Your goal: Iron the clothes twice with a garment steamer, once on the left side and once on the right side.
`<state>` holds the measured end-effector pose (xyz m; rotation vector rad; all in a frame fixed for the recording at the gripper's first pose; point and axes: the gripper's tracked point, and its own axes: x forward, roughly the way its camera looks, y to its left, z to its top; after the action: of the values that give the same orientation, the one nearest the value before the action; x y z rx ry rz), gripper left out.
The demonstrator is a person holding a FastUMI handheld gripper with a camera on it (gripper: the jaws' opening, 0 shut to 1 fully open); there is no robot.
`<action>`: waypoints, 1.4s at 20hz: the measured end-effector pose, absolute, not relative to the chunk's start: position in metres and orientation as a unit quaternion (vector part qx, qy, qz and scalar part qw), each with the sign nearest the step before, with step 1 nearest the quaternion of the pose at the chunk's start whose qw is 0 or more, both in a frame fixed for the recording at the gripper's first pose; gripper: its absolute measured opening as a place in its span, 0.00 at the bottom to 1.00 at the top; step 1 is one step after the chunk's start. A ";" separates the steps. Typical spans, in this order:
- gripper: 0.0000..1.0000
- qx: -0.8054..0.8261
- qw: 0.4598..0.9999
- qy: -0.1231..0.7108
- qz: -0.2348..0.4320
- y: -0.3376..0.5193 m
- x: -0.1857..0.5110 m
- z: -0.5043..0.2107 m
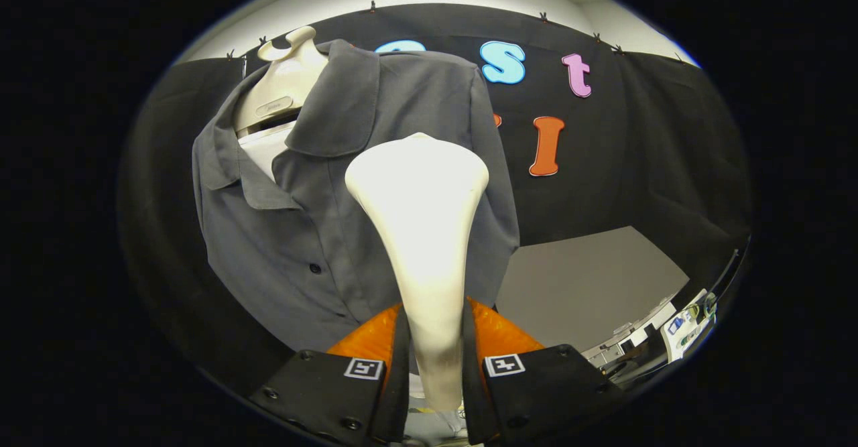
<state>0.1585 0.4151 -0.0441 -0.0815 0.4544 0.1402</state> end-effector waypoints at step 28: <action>0.41 -0.058 0.937 0.336 0.072 0.405 0.128 -0.203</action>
<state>0.1277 0.4047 -0.2026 -0.1185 0.6856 0.1472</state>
